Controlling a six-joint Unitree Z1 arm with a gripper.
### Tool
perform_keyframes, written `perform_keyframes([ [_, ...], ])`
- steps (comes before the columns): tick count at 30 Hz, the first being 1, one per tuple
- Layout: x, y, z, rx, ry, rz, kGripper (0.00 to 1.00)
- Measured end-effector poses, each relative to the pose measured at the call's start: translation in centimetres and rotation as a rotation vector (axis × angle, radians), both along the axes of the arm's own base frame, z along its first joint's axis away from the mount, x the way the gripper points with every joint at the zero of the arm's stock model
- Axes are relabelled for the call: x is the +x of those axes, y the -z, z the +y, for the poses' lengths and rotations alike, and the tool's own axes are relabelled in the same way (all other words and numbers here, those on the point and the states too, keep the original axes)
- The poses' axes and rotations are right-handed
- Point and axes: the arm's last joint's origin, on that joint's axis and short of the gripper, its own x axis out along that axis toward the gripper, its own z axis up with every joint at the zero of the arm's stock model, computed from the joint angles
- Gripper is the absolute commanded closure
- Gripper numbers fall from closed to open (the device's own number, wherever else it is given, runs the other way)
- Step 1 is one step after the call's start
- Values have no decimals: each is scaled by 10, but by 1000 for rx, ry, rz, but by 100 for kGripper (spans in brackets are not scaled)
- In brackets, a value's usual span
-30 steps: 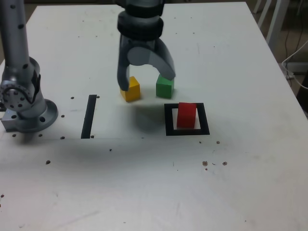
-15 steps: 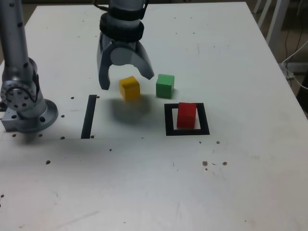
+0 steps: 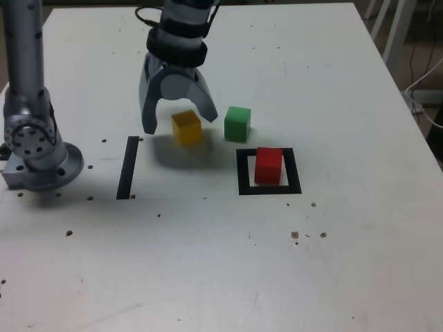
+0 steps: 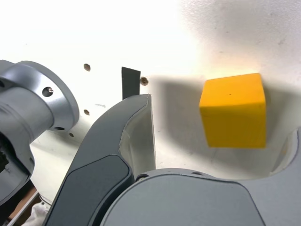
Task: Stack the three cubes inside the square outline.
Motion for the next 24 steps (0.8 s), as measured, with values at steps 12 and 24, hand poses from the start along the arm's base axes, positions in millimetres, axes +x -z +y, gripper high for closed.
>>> perform_keyframes([
  [12,14,24,12,-79,18,15,24],
  [24,19,28,15,-63,37,-18,73],
])
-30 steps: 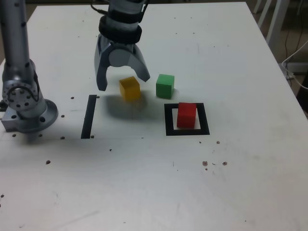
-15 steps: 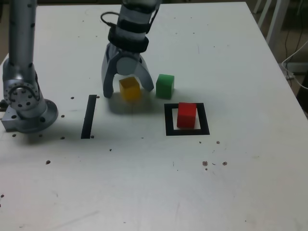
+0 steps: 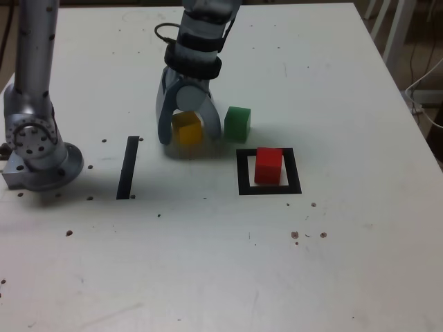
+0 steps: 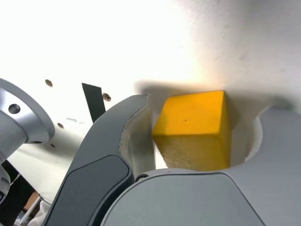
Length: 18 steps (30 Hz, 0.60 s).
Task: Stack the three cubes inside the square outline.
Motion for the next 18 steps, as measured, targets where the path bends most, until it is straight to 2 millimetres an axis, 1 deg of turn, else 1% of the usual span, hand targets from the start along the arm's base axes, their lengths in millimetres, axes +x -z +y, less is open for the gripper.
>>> perform_keyframes([
  [14,-1,-1,0,2,2,-4,73],
  [18,0,-3,-5,9,21,-8,73],
])
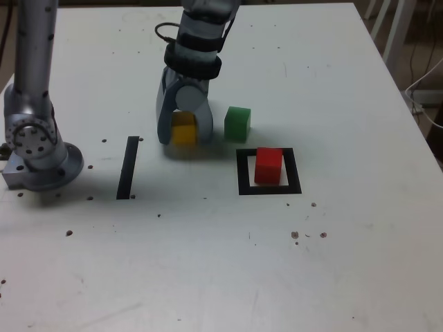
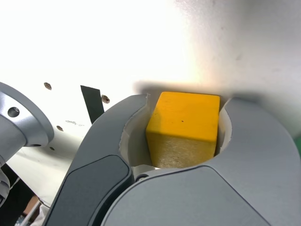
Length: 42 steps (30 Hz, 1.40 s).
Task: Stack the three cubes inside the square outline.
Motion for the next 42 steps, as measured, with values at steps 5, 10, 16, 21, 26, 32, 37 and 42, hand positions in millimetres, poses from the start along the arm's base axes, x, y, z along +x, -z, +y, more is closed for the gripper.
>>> perform_keyframes([
  [5,3,-12,-11,21,46,-23,73],
  [10,14,-28,-26,45,97,-45,73],
  [16,32,-49,-48,70,165,-84,73],
  [21,45,-65,-65,80,210,-115,73],
  [26,59,-72,-79,75,249,-123,73],
  [32,74,-78,-95,62,284,-124,73],
  [37,84,-79,-107,55,305,-123,73],
  [42,93,-75,-114,45,316,-120,73],
])
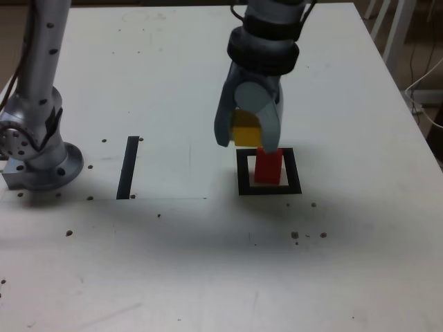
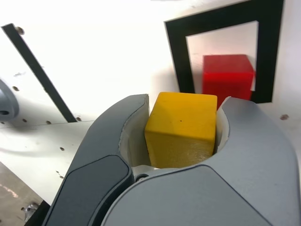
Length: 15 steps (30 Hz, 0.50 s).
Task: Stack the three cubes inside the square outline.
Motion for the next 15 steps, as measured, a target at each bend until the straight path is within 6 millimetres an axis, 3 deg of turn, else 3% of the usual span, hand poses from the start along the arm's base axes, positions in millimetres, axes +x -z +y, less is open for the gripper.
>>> perform_keyframes([
  [15,18,11,-5,-9,20,4,73],
])
